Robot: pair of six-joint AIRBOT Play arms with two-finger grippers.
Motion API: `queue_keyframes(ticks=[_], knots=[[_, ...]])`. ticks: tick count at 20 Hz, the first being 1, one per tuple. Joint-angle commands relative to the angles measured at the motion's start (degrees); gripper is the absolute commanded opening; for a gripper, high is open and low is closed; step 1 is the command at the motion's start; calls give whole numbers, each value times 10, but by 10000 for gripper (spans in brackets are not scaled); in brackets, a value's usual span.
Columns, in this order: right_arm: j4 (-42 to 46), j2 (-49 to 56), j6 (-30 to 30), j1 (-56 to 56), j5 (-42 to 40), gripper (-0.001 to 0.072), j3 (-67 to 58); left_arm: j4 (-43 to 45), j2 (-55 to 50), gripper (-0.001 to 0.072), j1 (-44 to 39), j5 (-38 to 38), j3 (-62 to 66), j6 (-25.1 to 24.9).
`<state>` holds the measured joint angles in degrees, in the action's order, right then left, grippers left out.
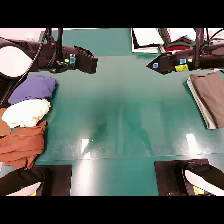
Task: Fold the shirts.
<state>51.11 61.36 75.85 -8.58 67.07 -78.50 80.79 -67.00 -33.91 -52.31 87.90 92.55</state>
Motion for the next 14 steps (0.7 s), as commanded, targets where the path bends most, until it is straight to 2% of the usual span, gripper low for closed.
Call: queue_keyframes(ticks=[1, 12, 14], knots=[[0, 0, 0, -2, 0, 22, 0, 0, 0, 22, 0, 0, 0, 0], [0, 0, 0, -2, 3, 22, 0, -4, 0, 23, 0, 8, 0, 5], [-1, 0, 0, -2, 6, 22, 0, 48, 0, 25, 5, 54, 0, -30]])
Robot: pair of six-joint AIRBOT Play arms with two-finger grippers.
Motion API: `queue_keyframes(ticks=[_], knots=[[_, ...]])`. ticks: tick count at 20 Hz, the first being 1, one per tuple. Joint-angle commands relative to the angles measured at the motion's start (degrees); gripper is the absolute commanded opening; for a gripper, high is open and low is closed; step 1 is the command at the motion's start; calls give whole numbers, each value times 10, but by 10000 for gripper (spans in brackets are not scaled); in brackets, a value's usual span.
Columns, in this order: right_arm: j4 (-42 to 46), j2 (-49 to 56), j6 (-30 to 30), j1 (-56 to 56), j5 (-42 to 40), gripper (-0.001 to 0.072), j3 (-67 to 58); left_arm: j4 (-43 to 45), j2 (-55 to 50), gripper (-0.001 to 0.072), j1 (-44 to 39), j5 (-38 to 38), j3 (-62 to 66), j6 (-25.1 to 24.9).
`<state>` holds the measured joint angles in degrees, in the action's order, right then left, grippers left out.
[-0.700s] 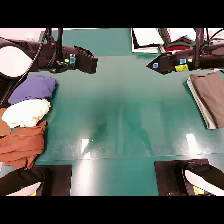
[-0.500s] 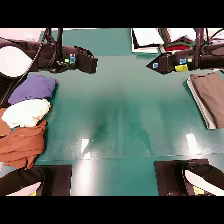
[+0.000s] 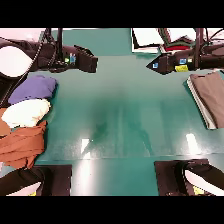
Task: Fold the shirts.
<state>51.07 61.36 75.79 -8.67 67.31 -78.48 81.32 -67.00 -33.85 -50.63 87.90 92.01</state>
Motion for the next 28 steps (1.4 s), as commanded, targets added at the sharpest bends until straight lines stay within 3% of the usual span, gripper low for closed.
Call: queue_keyframes(ticks=[1, 2, 3, 6, 10, 13, 18, 19, 21, 24, 28], knots=[[0, 0, 0, -1, 5, 22, 0, 103, 0, 248, 19, 35, 0, -1], [0, 0, 0, -1, 6, 22, 0, 159, -3, 561, 43, 19, 0, 46], [0, 0, 0, -1, 6, 22, 0, 214, -9, 639, 80, -12, -1, 89], [0, 0, 0, -1, 6, 22, 0, 246, -48, 640, 215, -91, -7, 100], [0, 0, 0, -1, 5, 22, 0, 221, -108, 640, 351, -68, -86, 100], [0, 0, 0, -1, -3, 22, 0, 182, -162, 640, 400, -26, -134, 99], [0, 0, 0, -1, -5, 23, 0, 183, -228, 637, 410, -8, -136, 96], [0, 0, 0, -1, -7, 22, 0, 183, -226, 572, 410, -6, -133, 96], [-2, -1, 0, -1, -20, 22, 0, 193, -226, 14, 410, -21, -112, 95], [-4, 0, 2, -1, -26, 22, -29, 205, -206, 22, 410, -67, -44, 81], [7, 0, 2, -1, -29, 22, -127, 206, -71, 22, 380, -47, 54, 30]])
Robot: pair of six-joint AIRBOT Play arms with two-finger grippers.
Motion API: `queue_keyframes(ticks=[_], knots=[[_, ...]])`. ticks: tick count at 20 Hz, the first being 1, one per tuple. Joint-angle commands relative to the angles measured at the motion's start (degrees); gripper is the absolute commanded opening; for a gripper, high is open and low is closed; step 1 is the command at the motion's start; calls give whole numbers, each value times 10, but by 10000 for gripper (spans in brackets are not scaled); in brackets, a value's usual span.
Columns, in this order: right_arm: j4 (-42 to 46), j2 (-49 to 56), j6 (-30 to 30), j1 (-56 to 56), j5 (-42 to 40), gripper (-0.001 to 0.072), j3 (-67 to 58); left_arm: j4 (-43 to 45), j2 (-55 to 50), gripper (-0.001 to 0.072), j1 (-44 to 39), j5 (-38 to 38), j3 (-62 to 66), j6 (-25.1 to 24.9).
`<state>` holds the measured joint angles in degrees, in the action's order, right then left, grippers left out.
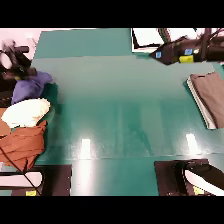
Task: Fold the shirts.
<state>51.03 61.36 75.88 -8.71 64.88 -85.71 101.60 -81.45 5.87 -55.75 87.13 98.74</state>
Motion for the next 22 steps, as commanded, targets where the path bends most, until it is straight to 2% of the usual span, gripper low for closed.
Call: queue_keyframes(ticks=[1, 3, 7, 10, 14, 15, 16, 17, 19, 22], knots=[[24, 0, 1, 0, -4, 22, -79, 2, 109, 21, -35, 1, 84, -55], [63, 0, 2, 0, -2, 22, -127, 1, 175, 21, -89, -13, 116, -94], [108, 0, 2, 0, 2, 22, -195, -23, 229, 21, -226, -62, 121, -119], [106, 0, 2, 0, 7, 22, -220, -61, 212, 21, -356, -77, 94, -142], [106, 0, 2, 0, 24, 22, -222, -144, 120, 23, -515, -69, 82, -185], [106, 0, 2, 0, 31, 22, -222, -174, 94, 55, -542, -54, 82, -201], [106, 0, 2, 0, 35, 22, -222, -193, 70, 356, -563, -33, 82, -210], [106, -1, 2, 0, 38, 22, -222, -194, 54, 524, -571, -16, 82, -208], [106, -1, 2, 0, 44, 22, -222, -171, 47, 525, -549, -16, 85, -184], [106, -1, 2, 0, 43, 22, -222, -135, 47, 524, -422, -65, 99, -130]])
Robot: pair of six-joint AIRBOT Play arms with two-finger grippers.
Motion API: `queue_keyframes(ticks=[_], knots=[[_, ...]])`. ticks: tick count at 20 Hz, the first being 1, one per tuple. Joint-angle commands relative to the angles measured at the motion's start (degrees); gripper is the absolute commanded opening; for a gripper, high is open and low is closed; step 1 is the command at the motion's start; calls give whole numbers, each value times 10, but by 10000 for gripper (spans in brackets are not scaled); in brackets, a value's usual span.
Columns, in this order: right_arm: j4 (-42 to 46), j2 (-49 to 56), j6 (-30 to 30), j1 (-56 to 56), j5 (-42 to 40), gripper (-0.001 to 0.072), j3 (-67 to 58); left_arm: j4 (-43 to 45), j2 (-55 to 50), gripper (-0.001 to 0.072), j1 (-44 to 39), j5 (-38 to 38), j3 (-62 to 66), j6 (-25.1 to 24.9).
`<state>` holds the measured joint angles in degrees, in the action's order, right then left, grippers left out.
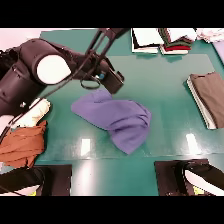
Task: Fold the shirts.
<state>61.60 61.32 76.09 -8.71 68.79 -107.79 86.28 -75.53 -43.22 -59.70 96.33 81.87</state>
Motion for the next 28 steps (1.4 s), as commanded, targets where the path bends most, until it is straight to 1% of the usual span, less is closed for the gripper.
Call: queue_keyframes(ticks=[1, 2, 4, 6, 7, 9, 11, 13, 15, 16, 18, 19, 20, 21, 23, 24, 26, 28], knots=[[0, 0, 0, 0, 4, 22, -1, 13, -15, 525, 128, -39, -1, 56], [0, 0, 0, 0, 5, 22, -1, -4, -16, 525, 181, -43, -18, 67], [0, 0, 0, 0, 4, 22, -1, -68, -22, 525, 278, -42, -78, 66], [0, 0, 0, 0, 4, 22, -1, -141, -36, 525, 342, -38, -159, 46], [0, 0, 0, 0, 4, 22, -1, -164, -47, 525, 358, -38, -198, 25], [0, 0, 0, 0, 4, 22, -1, -173, -76, 525, 363, -35, -254, -1], [0, 0, 0, 0, 4, 22, -1, -179, -110, 525, 361, -28, -279, -1], [0, 0, 0, 0, 4, 22, -1, -195, -139, 526, 360, -28, -280, -2], [0, 0, 3, 0, 4, 22, 0, -236, -156, 526, 360, -23, -280, -18], [0, 0, 9, 0, 5, 22, 0, -257, -160, 525, 360, -22, -280, -29], [0, 0, 10, 0, 7, 22, 0, -269, -162, 512, 358, -23, -279, -29], [1, 0, 10, 0, 9, 22, 0, -269, -162, 345, 358, -23, -278, -30], [7, 0, 14, 0, 17, 22, 0, -266, -161, 132, 358, -29, -272, -31], [30, 0, 30, 0, 32, 22, 1, -259, -155, 21, 358, -34, -263, -37], [91, -5, 67, 4, 82, 22, 28, -242, -127, 22, 358, -33, -234, -40], [107, -13, 78, 14, 107, 22, 67, -228, -108, 22, 358, -33, -214, -40], [99, -34, 80, 55, 144, 22, 176, -197, -73, 22, 358, -32, -177, -40], [99, -57, 80, 89, 146, 23, 315, -177, -46, 22, 358, -32, -151, -40]])
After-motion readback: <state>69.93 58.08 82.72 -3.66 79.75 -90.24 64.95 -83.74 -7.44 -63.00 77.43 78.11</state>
